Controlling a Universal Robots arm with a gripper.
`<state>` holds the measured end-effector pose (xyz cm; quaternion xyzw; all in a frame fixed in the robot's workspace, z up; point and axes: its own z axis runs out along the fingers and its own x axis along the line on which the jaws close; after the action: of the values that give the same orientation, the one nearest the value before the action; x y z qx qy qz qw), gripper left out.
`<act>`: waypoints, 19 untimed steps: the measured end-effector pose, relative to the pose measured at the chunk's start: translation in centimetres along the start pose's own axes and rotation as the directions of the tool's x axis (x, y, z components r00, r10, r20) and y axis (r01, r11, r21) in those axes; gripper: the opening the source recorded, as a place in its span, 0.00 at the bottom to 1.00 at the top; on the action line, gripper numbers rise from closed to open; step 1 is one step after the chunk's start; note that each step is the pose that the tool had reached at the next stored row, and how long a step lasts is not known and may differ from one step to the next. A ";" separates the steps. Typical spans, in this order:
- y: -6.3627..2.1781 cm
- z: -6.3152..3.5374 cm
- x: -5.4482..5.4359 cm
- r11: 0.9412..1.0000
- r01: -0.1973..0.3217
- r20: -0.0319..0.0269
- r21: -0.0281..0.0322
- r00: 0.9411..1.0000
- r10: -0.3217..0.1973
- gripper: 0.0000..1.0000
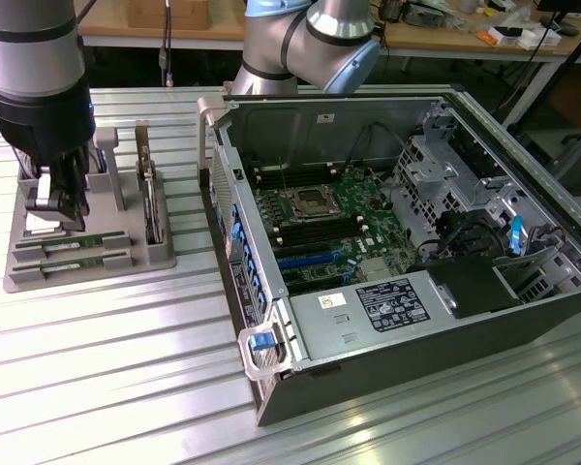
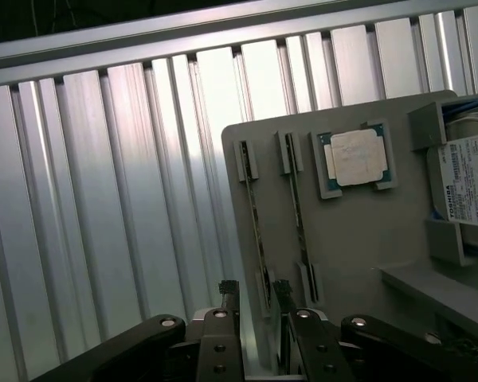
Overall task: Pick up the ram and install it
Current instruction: 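Pick up the ram and move it above insertion slot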
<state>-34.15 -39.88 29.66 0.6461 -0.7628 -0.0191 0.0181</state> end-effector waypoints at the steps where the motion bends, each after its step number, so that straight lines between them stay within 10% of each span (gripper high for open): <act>1: 0.00 0.09 0.0 1.000 0.000 0.000 0.000 1.000 0.000 0.30; 19: -0.07 1.27 0.0 1.000 0.000 0.000 0.000 1.000 0.000 0.30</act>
<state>-34.15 -39.88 28.39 0.6461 -0.7628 -0.0191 0.0181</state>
